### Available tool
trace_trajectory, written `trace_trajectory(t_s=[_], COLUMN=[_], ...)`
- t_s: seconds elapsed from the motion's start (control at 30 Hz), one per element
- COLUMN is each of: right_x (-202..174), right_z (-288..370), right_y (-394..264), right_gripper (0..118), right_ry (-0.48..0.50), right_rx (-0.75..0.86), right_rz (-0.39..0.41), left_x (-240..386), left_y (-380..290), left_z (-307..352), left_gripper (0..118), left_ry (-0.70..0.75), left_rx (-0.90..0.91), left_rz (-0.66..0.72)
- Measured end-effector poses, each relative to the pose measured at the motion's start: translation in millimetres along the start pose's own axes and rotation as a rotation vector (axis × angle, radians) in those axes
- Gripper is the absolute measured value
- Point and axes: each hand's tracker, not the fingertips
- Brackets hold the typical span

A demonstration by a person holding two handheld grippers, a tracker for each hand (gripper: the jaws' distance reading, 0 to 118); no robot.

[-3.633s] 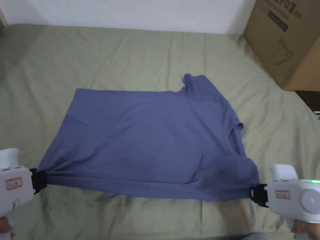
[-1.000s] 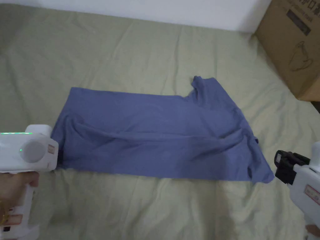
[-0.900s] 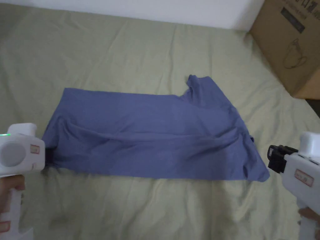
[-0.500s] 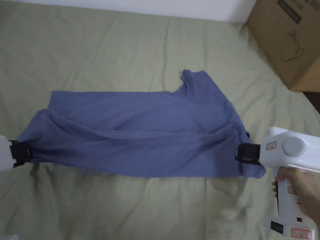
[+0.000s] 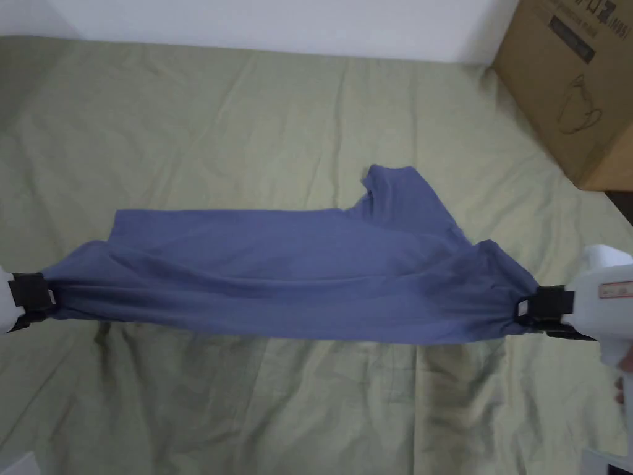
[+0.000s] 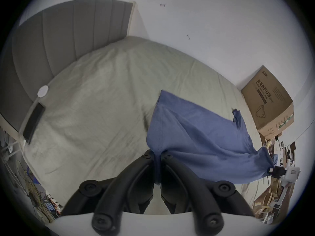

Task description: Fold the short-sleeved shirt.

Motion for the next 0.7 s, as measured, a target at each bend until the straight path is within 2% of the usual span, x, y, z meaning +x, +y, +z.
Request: trace_trajectory(t_s=[0.13, 0.3, 0.33, 0.43, 0.47, 0.5, 0.57, 0.63, 0.67, 0.7], right_x=[1, 3, 2, 3, 3, 2, 2, -5, -11, -17], right_z=[32, 33, 31, 19, 19, 22, 32, 52, 64, 75], right_y=[-44, -104, -115, -130, -130, -128, -115, -101, -92, -84], right_gripper=[9, 9, 9, 13, 29, 47, 88, 105, 110, 110], right_ry=[0.041, 0.063, 0.047, -0.020, -0.038, -0.088, -0.128, -0.146, -0.143, -0.140], right_rx=[-0.001, -0.057, -0.079, -0.156, -0.156, -0.143, -0.076, 0.017, 0.075, 0.136], right_rz=[0.003, -0.018, -0.003, 0.014, 0.006, 0.011, 0.039, 0.057, 0.068, 0.081], left_x=[-33, -66, -71, -80, -81, -80, -72, -60, -51, -40], left_y=[-24, -76, -85, -97, -97, -94, -82, -65, -58, -49], left_z=[32, 33, 31, 27, 29, 34, 48, 63, 70, 80], left_gripper=[4, 8, 15, 68, 82, 87, 88, 88, 89, 88], left_ry=[-0.012, 0.084, 0.105, 0.140, 0.137, 0.130, 0.089, 0.076, 0.079, 0.082], left_rx=[-0.040, -0.151, -0.173, -0.204, -0.201, -0.190, -0.121, -0.048, -0.003, 0.060], left_rz=[0.008, -0.020, -0.016, 0.010, 0.012, 0.017, 0.006, -0.031, -0.057, -0.086])
